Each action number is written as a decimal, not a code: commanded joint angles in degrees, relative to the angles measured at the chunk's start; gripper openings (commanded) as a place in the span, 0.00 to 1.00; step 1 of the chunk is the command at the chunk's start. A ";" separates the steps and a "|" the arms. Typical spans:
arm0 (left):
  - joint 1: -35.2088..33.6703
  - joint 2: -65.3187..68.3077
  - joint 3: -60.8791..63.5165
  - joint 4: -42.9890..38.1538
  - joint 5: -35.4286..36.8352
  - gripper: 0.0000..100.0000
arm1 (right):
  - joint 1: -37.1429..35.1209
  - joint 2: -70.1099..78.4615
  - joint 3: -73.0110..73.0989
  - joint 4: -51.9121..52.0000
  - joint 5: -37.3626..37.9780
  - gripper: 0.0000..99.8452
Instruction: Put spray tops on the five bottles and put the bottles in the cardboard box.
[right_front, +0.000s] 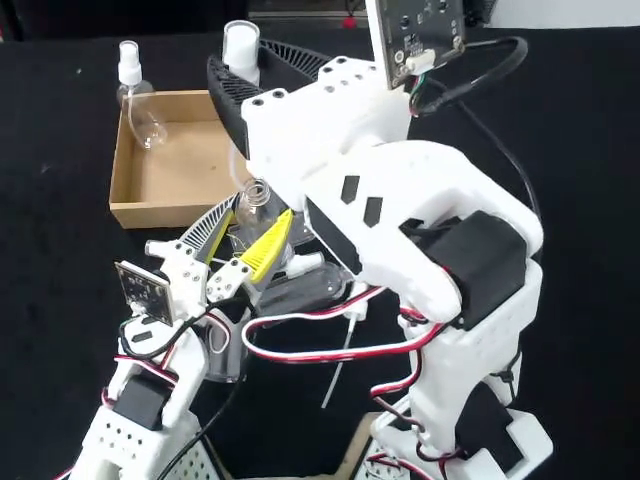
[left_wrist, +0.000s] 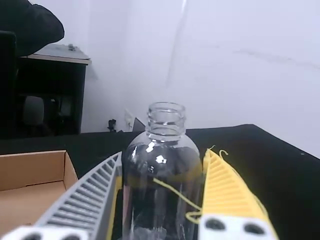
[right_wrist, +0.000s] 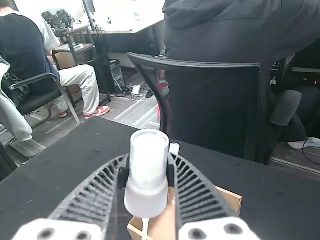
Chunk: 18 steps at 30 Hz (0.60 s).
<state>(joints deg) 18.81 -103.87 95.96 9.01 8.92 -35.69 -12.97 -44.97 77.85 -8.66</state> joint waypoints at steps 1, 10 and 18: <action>-0.57 -0.70 1.36 0.09 -0.79 0.19 | -0.79 -1.89 -0.48 -0.88 0.44 0.01; -0.57 -0.70 1.36 0.09 -0.62 0.19 | -0.70 -1.63 -0.57 -1.14 0.44 0.01; -0.22 -0.70 1.36 -0.35 -0.44 0.19 | 3.16 -1.45 -0.48 -1.32 0.44 0.01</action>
<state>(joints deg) 18.81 -103.87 95.96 9.01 8.75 -34.73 -12.97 -44.97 77.85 -8.66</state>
